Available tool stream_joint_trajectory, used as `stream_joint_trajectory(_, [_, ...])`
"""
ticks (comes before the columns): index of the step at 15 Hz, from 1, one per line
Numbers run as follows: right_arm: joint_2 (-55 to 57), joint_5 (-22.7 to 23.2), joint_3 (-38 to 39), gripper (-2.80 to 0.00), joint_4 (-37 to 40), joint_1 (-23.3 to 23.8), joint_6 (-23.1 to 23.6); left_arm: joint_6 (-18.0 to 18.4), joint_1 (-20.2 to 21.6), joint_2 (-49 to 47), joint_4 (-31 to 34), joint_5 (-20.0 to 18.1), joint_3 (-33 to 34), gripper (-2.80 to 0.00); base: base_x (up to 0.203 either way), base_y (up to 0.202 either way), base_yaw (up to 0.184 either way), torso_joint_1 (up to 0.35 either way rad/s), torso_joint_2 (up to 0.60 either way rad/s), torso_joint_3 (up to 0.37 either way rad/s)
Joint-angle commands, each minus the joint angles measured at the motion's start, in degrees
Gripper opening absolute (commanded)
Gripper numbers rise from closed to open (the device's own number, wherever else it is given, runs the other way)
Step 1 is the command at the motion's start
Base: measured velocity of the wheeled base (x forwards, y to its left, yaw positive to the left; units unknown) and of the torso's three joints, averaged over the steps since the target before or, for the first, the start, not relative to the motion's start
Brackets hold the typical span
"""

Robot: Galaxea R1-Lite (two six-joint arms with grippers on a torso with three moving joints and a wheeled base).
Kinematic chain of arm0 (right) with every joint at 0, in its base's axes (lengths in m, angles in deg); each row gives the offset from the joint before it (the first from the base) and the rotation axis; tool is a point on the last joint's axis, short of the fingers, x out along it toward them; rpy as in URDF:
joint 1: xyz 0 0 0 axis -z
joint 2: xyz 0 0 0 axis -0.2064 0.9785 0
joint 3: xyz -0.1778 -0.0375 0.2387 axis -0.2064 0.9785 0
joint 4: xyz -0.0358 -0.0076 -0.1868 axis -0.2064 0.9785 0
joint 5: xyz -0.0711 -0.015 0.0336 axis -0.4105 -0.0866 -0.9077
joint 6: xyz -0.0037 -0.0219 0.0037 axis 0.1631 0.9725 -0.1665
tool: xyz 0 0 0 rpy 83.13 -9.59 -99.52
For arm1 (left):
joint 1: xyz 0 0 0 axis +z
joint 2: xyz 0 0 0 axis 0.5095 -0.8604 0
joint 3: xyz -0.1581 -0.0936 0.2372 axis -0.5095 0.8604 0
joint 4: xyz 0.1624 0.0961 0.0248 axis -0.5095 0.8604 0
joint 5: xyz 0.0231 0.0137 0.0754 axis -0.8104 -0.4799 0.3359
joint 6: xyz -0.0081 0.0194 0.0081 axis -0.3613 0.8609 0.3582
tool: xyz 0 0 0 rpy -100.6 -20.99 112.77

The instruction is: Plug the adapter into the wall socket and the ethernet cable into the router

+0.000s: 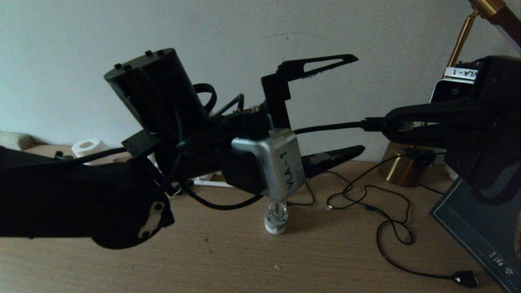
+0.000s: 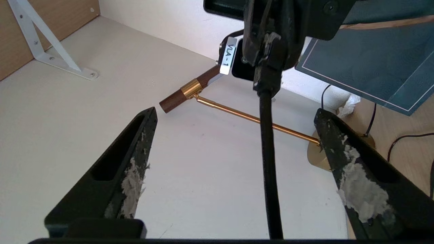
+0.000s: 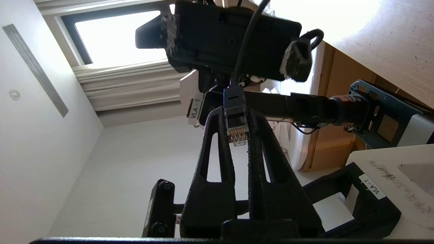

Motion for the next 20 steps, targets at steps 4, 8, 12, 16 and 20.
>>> stream_joint_trajectory(4, [0.2, 0.4, 0.3, -2.8, 0.0, 0.0, -0.4, 0.3, -0.2, -0.5, -0.3, -0.3, -1.0, 0.0, 0.0, 0.0, 0.0, 0.0, 0.0, 0.0])
stream_joint_trajectory(8, [0.3, 0.5, 0.2, -2.8, 0.0, 0.0, -0.4, 0.4, -0.7, -0.5, -0.4, -0.4, -0.9, 0.0, 0.0, 0.0, 0.0, 0.0, 0.0, 0.0])
stream_joint_trajectory(12, [0.3, 0.4, 0.2, -2.8, 0.0, 0.0, -0.4, 0.3, -0.8, -0.6, -0.4, -0.4, -0.7, 0.0, 0.0, 0.0, 0.0, 0.0, 0.0, 0.0])
stream_joint_trajectory(16, [0.4, 0.4, 0.4, -2.8, 0.0, 0.0, -0.4, 0.2, -1.8, -0.4, -0.3, -0.5, -0.3, -2.8, 0.0, 0.0, 0.0, 0.0, 0.0, 0.0])
stream_joint_trajectory(20, [0.4, 0.4, 0.4, -2.8, 0.0, 0.1, -0.3, 0.1, -4.0, 0.4, -0.3, -0.5, 1.4, -2.8, 0.0, 0.0, 0.0, 0.0, 0.0, 0.0])
